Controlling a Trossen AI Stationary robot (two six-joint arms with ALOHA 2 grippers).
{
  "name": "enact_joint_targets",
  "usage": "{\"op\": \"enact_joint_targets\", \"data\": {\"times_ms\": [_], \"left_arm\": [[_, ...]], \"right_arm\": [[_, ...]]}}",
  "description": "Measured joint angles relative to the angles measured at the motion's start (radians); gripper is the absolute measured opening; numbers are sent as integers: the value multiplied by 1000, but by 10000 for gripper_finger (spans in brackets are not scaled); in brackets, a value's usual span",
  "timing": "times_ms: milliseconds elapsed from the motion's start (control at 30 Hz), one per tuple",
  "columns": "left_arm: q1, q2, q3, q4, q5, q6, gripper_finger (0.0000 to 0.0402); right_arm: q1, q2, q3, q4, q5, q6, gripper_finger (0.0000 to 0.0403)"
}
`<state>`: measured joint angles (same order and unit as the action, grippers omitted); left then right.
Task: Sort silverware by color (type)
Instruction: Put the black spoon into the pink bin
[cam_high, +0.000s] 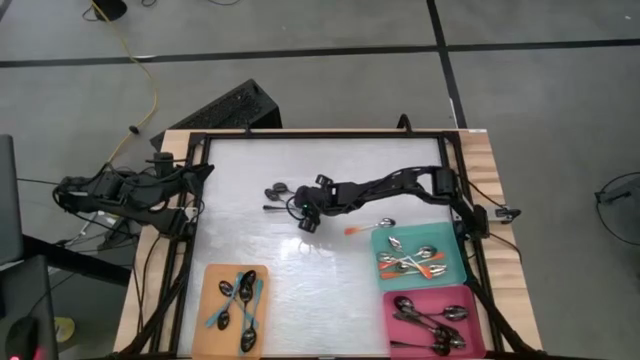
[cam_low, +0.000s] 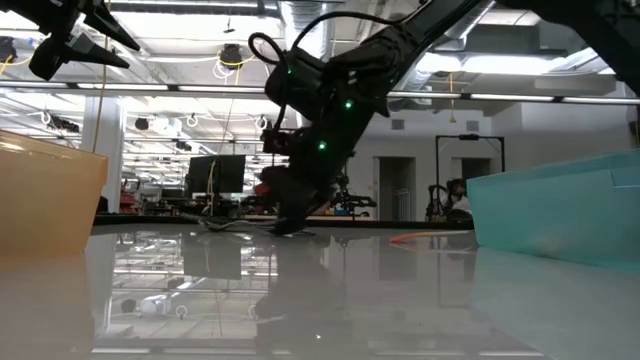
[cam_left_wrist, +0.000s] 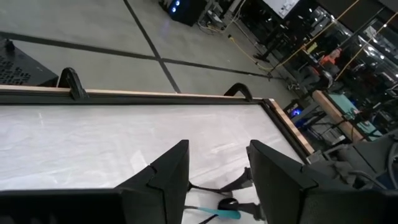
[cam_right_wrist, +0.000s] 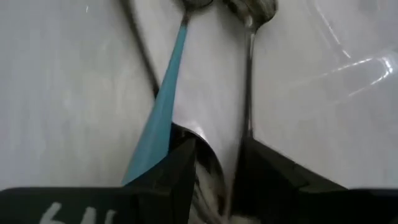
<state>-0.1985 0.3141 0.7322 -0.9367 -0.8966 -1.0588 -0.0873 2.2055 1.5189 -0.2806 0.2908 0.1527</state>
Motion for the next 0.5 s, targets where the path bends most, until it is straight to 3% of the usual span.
{"op": "enact_joint_targets", "data": {"times_ms": [233,500], "left_arm": [[0,0,0,0,10,0,151],[0,0,0,-1,10,0,151]], "right_arm": [[7,17,2,0,-3,82,139],[10,16,3,-59,-10,190,10]]}}
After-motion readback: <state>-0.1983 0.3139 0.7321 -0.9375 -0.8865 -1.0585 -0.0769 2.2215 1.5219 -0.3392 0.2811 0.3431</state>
